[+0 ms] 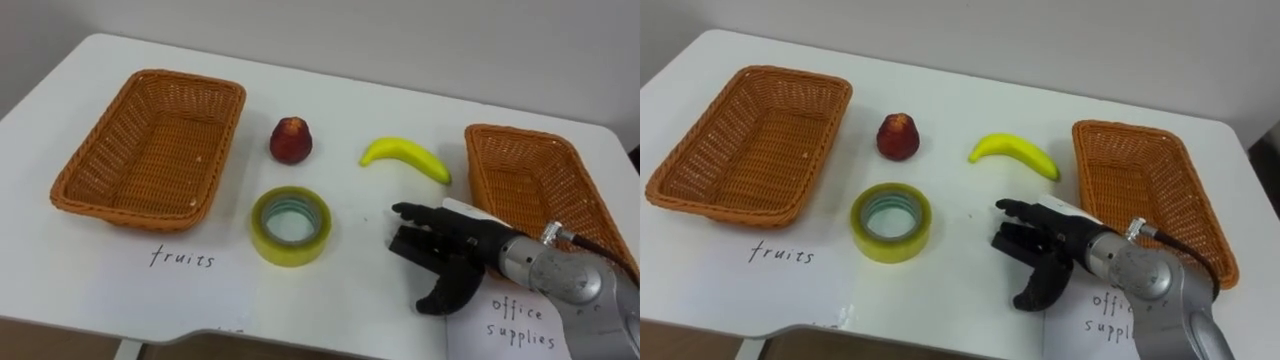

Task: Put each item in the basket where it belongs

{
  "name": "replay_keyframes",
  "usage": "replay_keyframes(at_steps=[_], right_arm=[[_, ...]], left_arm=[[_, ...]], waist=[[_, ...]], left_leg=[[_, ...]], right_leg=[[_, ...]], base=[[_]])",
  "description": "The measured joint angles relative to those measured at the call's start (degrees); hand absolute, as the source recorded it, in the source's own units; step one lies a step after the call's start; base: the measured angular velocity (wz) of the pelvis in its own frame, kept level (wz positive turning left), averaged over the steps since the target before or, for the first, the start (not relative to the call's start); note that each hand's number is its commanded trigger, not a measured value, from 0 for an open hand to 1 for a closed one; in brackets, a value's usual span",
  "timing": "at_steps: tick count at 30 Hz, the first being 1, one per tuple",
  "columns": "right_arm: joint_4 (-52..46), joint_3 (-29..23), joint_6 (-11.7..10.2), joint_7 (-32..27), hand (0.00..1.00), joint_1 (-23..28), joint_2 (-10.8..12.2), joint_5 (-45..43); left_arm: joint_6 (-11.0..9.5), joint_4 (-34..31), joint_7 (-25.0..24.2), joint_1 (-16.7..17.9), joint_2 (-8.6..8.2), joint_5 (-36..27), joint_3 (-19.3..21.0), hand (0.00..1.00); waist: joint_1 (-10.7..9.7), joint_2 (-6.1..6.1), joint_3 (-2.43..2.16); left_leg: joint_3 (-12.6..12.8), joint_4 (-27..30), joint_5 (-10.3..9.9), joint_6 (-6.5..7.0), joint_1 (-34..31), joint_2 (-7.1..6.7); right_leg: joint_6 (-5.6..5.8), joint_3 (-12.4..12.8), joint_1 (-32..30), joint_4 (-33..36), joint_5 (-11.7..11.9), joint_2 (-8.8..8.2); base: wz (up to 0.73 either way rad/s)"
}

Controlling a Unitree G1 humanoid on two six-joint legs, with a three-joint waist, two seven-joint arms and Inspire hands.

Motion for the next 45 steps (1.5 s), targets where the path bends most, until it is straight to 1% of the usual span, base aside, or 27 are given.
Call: replay_keyframes(at_steps=[3, 8, 12, 17, 20, 24, 29, 31, 33, 36, 42, 44, 45], right_arm=[[0.0, 0.4, 0.0, -0.2, 0.00, -0.1, 0.0, -0.6], [0.0, 0.9, 0.1, -0.2, 0.00, -0.6, 0.0, -2.4], [0.8, 1.9, 1.3, 0.2, 0.00, -2.4, 0.0, -4.5], [0.8, 2.0, 2.6, 1.4, 0.00, -3.5, 0.0, -5.4], [0.8, 2.0, 2.7, 2.2, 0.00, -3.8, 0.0, -7.3], [0.8, 2.0, 3.8, 3.3, 0.00, -4.6, 0.0, -7.4], [0.8, 2.0, 3.9, 4.3, 0.00, -4.8, 0.0, -8.9], [1.0, 2.0, 4.4, 4.8, 0.00, -5.3, 0.0, -9.1], [1.6, 2.0, 4.9, 5.5, 0.00, -6.3, 0.0, -9.3], [1.8, 2.0, 5.1, 6.0, 0.00, -6.6, 0.0, -10.4], [1.8, 2.0, 6.3, 7.7, 0.00, -6.9, 0.0, -13.6], [1.7, 2.1, 6.3, 8.4, 0.00, -7.0, 0.0, -14.9], [1.6, 2.1, 6.4, 9.0, 0.00, -7.0, 0.0, -16.1]], left_arm=[[0.0, 0.0, 0.1, -0.2, 0.05, 0.0, 0.0, 0.00], [0.1, 0.0, 0.2, -0.4, 0.06, 0.1, 0.0, 0.00], [0.2, 0.1, 0.2, -1.0, 0.05, 0.1, 0.0, 0.00], [1.4, 0.1, 0.2, -1.6, 0.04, 0.1, 0.0, 0.00], [1.6, 0.1, 0.2, -1.9, 0.04, 0.1, 0.0, 0.00], [1.7, 0.1, 0.4, -1.9, 0.04, 0.1, 0.0, 0.00], [1.7, 0.1, 0.6, -1.9, -0.05, 0.1, 0.0, 0.00], [1.8, 0.1, 0.6, -1.9, -0.04, 0.1, 0.0, 0.00], [2.3, 0.1, 0.6, -2.0, -0.04, 0.1, 0.0, 0.00], [2.9, 0.0, 0.5, -1.9, -0.05, 0.1, 0.0, 0.00], [3.5, -0.4, 0.1, -1.9, -0.04, 0.1, 0.2, 0.00], [3.6, -0.9, -0.1, -1.9, -0.07, 0.2, 0.5, 0.00], [3.7, -1.1, -0.1, -2.0, -0.07, 0.2, 0.7, 0.00]], waist=[[0.0, -0.41, 0.14], [0.4, -0.46, 0.14], [0.4, -0.43, 0.14], [0.9, -0.31, 0.13], [1.1, -0.23, 0.08], [1.2, -0.20, 0.07], [1.4, -0.07, 0.04], [1.4, 0.08, 0.00], [1.5, 0.12, -0.02], [1.7, 0.12, -0.02], [1.9, 0.00, -0.10], [2.3, -0.23, -0.26], [2.8, -0.24, -0.26]], left_leg=[[0.0, 0.0, 0.0, 0.03, -0.1, -0.05], [0.0, -0.1, 0.0, 0.08, -0.2, -0.09], [0.0, -0.1, 0.0, 0.09, -0.2, -0.05], [-0.3, -0.2, 0.0, 0.09, -0.2, -0.04], [-0.3, -0.2, 0.0, 0.09, -0.2, -0.01], [-0.3, -0.2, 0.0, 0.09, -0.2, -0.01], [-0.3, -0.2, 0.0, 0.09, -0.2, -0.01], [-0.4, -0.2, 0.0, 0.12, -0.2, 0.02], [-0.3, -0.2, 0.0, 0.15, -0.2, -0.01], [-0.3, -0.2, 0.0, 0.16, -0.2, -0.01], [-0.2, -0.2, 0.1, 0.17, -0.2, -0.03], [0.0, -0.2, 0.1, 0.17, -0.2, -0.01], [0.2, -0.2, 0.1, 0.17, -0.2, 0.02]], right_leg=[[0.07, 0.0, -0.1, 0.0, 0.0, -0.04], [0.17, 0.1, -0.3, 0.1, 0.1, 0.19], [0.16, 0.1, -0.3, 0.3, 0.1, 0.20], [0.16, 0.1, -0.4, 0.4, 0.1, 0.28], [0.16, 0.1, -0.5, 0.4, 0.1, 0.30], [0.16, 0.1, -0.5, 0.4, 0.1, 0.29], [0.16, 0.1, -0.6, 0.6, 0.1, 0.26], [0.16, 0.2, -0.8, 1.0, 0.1, 0.25], [0.16, 0.3, -0.9, 1.1, 0.1, 0.22], [0.16, 0.3, -0.9, 1.1, 0.1, 0.23], [0.16, 0.4, -1.0, 1.2, 0.1, 0.23], [0.16, 0.6, -1.1, 1.2, 0.1, 0.27], [0.16, 0.8, -1.1, 1.2, 0.1, 0.32]], base=[[0.00], [0.00], [0.00], [0.00], [0.00], [0.00], [0.00], [0.00], [0.00], [0.00], [0.00], [-0.06], [-0.07]])
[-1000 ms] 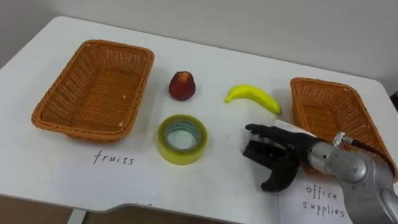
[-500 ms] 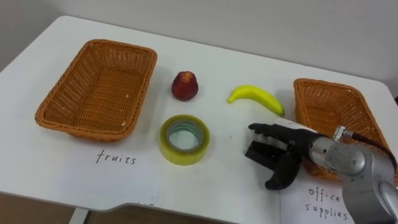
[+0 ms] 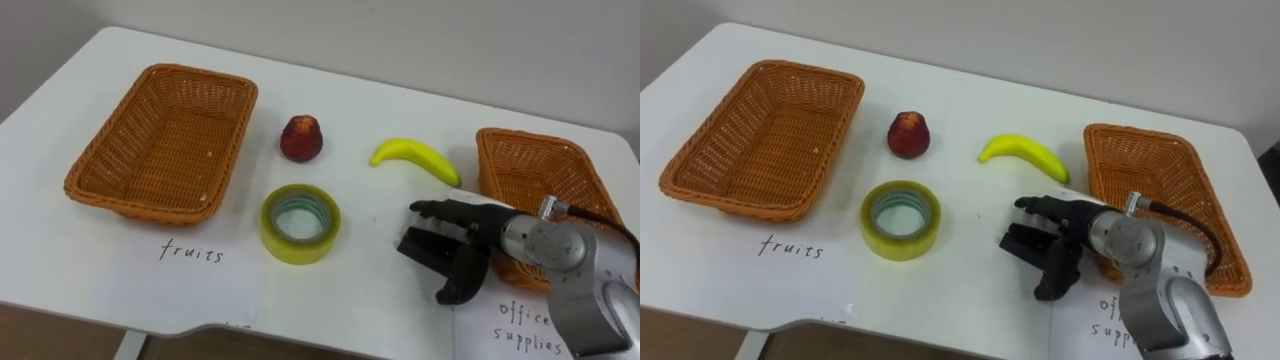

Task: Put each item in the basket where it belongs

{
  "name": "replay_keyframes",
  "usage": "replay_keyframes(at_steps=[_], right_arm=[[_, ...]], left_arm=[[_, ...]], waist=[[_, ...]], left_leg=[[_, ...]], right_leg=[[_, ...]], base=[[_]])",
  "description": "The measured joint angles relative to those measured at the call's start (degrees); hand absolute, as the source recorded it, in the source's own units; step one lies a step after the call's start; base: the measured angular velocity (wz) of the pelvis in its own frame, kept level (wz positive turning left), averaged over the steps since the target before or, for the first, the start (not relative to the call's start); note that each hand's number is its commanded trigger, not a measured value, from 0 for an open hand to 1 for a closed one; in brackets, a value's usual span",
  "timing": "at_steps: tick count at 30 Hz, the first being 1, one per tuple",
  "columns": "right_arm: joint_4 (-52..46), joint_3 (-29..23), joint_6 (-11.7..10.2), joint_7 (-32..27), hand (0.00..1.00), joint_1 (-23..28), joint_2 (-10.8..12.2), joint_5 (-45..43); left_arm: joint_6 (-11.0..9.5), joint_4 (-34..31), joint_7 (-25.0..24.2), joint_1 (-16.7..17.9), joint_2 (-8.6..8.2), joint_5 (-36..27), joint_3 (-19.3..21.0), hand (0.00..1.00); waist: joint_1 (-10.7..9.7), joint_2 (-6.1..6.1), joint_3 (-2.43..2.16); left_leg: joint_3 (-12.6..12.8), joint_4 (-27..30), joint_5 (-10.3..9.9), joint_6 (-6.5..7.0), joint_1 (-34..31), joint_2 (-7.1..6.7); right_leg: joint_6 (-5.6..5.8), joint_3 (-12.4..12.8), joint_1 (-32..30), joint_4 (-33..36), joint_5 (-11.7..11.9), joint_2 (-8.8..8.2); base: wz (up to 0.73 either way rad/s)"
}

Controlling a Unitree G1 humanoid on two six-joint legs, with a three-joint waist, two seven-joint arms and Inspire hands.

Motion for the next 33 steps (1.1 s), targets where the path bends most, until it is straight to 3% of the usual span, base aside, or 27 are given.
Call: replay_keyframes(at_steps=[3, 9, 22, 29, 33], right_arm=[[0.0, 0.0, 1.2, 1.1, 0.00, 0.0, 0.0, -0.9], [0.2, 2.0, 3.0, 1.9, 0.00, -1.0, 0.0, -4.6], [0.2, 2.1, 3.7, 3.0, 0.00, -1.3, 0.0, -6.2], [0.2, 2.2, 4.6, 3.0, 0.00, -1.3, 0.8, -6.2], [0.3, 2.2, 4.9, 3.0, 0.00, -1.3, 1.1, -6.0]], left_arm=[[0.1, -0.1, 0.0, 0.0, -0.01, 0.0, 0.3, 0.00], [0.3, 0.0, 0.1, 0.1, 0.00, -0.2, 0.3, 0.00], [0.5, 0.0, 0.1, 0.0, 0.01, -0.1, 0.3, 0.00], [0.7, 0.0, 0.5, -0.1, 0.08, -0.2, 0.3, 0.00], [0.7, 0.1, 0.8, -0.4, 0.09, -1.1, 0.2, 0.00]], waist=[[0.4, -0.45, -0.21], [0.3, -0.98, 0.04], [0.4, -1.45, 0.27], [0.9, -1.88, 0.02], [0.9, -2.04, 0.09]], left_leg=[[0.0, 0.0, 0.0, 0.00, 0.0, -0.02], [0.0, 0.0, 0.0, 0.04, 0.0, -0.07], [-0.1, -0.1, 0.0, 0.05, 0.0, -0.10], [0.0, -0.2, 0.0, 0.05, 0.0, -0.09], [0.1, 0.0, 0.0, 0.06, 0.0, -0.11]], right_leg=[[0.00, 0.0, 0.0, 0.0, 0.0, -0.01], [0.00, 0.0, 0.0, 0.0, 0.0, -0.06], [0.00, -0.1, 0.0, -0.1, 0.0, -0.03], [0.00, 0.3, -0.1, -0.1, 0.0, 0.01], [0.02, 0.4, -0.1, -0.1, 0.0, -0.02]], base=[[-0.02], [0.00], [0.00], [-0.01], [0.00]])
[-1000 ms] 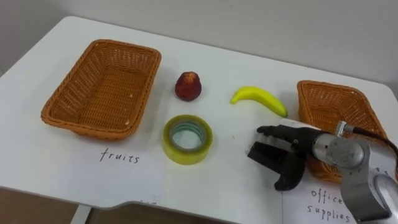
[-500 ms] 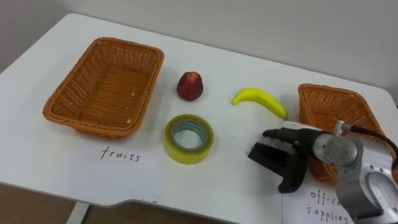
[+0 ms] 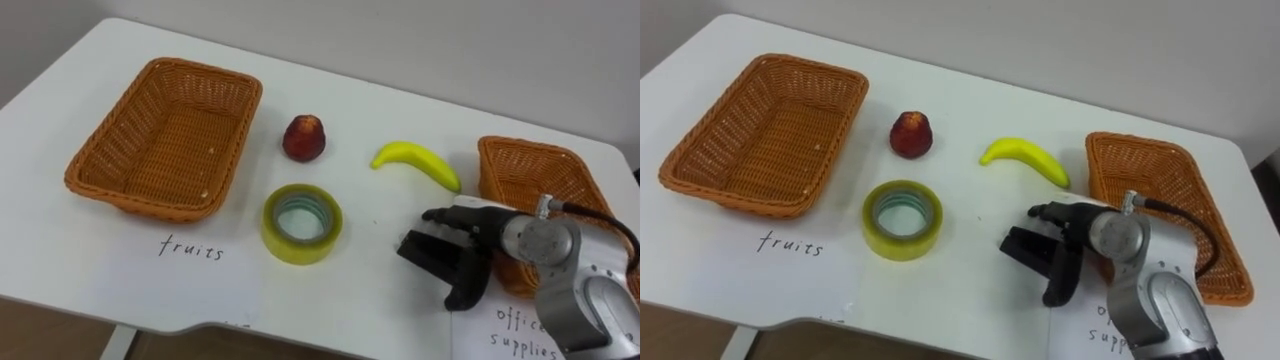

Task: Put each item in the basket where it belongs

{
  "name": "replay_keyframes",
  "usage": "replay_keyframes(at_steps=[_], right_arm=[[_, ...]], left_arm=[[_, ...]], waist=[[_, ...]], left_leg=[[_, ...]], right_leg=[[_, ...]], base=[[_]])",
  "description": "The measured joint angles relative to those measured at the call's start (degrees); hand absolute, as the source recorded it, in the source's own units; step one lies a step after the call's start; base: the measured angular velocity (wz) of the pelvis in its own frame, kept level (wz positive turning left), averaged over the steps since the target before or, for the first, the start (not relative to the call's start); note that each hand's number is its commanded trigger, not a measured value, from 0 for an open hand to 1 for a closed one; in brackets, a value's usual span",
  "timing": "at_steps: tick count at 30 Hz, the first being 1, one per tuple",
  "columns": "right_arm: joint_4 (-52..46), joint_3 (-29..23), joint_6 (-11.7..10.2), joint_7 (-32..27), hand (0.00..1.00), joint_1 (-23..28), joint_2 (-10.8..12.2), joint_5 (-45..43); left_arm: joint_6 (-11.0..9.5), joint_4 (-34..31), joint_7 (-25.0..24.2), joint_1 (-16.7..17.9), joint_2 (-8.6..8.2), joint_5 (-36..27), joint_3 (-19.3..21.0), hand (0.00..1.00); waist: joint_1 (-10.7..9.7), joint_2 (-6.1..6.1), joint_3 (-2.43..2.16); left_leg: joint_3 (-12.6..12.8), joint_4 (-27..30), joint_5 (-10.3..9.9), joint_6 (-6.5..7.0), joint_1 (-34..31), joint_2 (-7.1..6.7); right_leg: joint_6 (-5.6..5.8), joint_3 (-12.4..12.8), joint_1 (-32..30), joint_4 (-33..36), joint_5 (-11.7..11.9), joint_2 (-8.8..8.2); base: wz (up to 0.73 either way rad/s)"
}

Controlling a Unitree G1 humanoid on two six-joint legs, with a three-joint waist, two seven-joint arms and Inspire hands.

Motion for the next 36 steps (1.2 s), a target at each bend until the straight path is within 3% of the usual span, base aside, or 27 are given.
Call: replay_keyframes(at_steps=[9, 10, 12, 13, 21, 36], right_arm=[[0.3, 1.0, 0.7, -1.6, 0.00, 0.0, -0.1, 2.3], [0.3, 1.0, 0.7, -1.8, 0.06, 0.0, -0.1, 2.3], [0.1, 1.4, 0.8, -2.0, 0.89, 0.0, -0.1, 2.1], [0.0, 1.6, 0.9, -2.1, 1.00, 0.0, -0.1, 2.0], [-0.1, 2.1, 1.2, -6.5, 1.00, -1.6, -0.1, 1.1], [0.7, 2.1, 0.5, -7.8, 1.00, -1.3, 0.8, 2.3]], left_arm=[[0.0, 0.6, 2.6, 0.0, 0.11, -5.2, -1.4, 0.00], [0.0, 0.4, 2.9, 0.1, 0.14, -5.2, -2.0, 0.00], [0.0, -0.2, 3.6, 0.2, 0.03, -5.2, -2.4, 0.00], [0.0, -0.2, 3.8, 0.2, 0.02, -5.2, -2.5, 0.00], [0.0, -0.5, 6.3, 0.2, -0.20, -5.3, -3.8, 0.00], [-0.6, -0.5, 5.9, -0.1, -0.24, -5.3, -4.4, 0.00]], waist=[[0.2, 0.22, 0.13], [0.1, 0.25, 0.14], [0.1, 0.41, 0.21], [0.0, 0.45, 0.21], [-0.5, 1.74, 0.09], [-0.6, 1.95, 0.17]], left_leg=[[0.4, -0.5, 0.0, -0.01, 0.1, 0.17], [0.5, -0.5, 0.0, -0.01, 0.1, 0.18], [0.5, -0.6, 0.0, -0.01, 0.1, 0.16], [0.5, -0.6, 0.0, -0.01, 0.1, 0.16], [0.5, -0.5, 0.0, -0.02, 0.2, 0.18], [0.5, -0.3, 0.1, 0.03, 0.2, 0.12]], right_leg=[[-0.08, 0.1, 0.0, 0.0, 0.1, 0.16], [-0.08, 0.1, 0.0, 0.0, 0.1, 0.16], [-0.07, 0.2, 0.0, 0.0, 0.1, 0.16], [-0.07, 0.2, 0.0, 0.0, 0.1, 0.16], [-0.04, 0.1, 0.0, 0.0, 0.1, 0.12], [-0.04, 0.1, 0.1, -0.1, 0.1, 0.05]], base=[[0.00], [0.00], [0.00], [0.00], [0.00], [0.00]])
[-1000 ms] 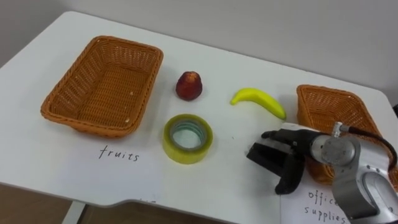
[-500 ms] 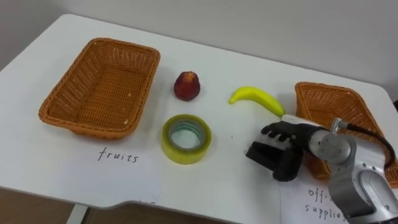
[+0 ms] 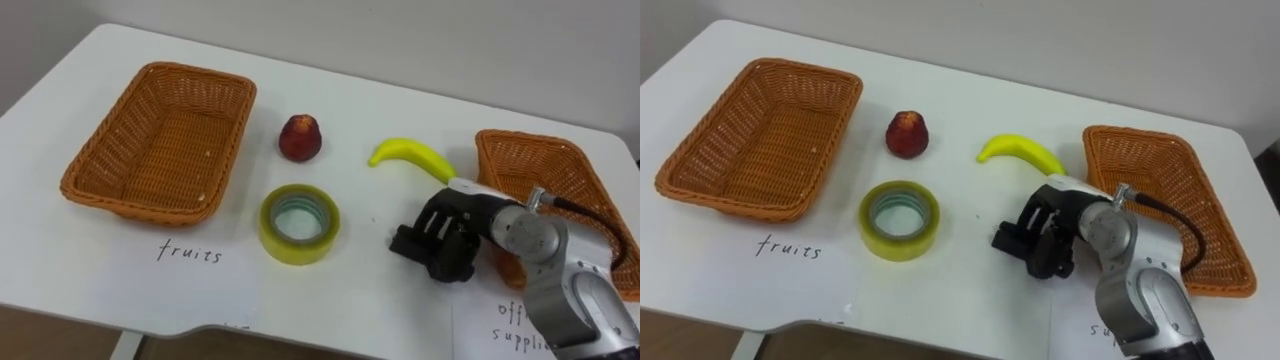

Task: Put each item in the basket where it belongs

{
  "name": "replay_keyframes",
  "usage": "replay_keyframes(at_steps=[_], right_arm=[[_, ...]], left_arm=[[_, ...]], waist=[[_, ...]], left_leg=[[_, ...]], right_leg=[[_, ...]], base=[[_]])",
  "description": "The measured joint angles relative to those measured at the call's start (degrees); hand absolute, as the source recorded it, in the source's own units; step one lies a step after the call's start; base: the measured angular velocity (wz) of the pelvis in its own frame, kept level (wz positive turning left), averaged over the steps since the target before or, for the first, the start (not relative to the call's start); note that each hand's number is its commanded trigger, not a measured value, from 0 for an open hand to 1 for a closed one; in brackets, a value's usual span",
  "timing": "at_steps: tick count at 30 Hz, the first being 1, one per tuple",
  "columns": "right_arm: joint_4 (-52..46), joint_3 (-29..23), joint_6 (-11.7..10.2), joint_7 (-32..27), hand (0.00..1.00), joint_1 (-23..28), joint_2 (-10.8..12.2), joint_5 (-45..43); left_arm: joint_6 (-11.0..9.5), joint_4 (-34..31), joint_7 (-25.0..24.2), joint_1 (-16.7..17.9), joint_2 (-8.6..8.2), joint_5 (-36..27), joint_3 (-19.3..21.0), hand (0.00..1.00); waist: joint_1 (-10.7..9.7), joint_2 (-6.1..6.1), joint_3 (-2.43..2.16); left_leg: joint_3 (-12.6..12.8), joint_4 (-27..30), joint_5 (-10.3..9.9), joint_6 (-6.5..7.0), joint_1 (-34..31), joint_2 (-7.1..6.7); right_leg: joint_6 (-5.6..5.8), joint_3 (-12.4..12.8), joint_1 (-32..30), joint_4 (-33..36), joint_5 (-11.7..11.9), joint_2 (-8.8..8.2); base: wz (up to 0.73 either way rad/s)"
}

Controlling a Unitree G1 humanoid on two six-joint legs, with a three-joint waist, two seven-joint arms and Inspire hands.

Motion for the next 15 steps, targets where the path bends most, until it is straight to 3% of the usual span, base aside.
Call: replay_keyframes(at_steps=[12, 15], right_arm=[[-0.9, 0.0, -1.4, -0.6, 1.00, 0.0, 0.1, 0.2], [-1.2, -0.1, -2.8, -0.9, 1.00, 0.0, 0.1, 0.3]], left_arm=[[-0.2, 0.5, -0.2, -0.3, 0.10, 0.0, 0.1, 0.00], [-0.4, 0.3, -0.4, -0.3, 0.09, -0.1, 0.4, 0.00]], waist=[[-0.1, 0.89, -0.10], [-0.2, 0.97, -0.25]], left_leg=[[0.2, -0.4, 0.0, 0.02, 0.4, -0.01], [0.1, -0.3, 0.0, 0.02, 0.7, -0.01]], right_leg=[[0.04, 0.3, -0.1, 0.1, 0.0, 0.16], [0.04, 0.6, 0.0, 0.1, 0.0, -0.08]], base=[[-0.02], [0.00]])
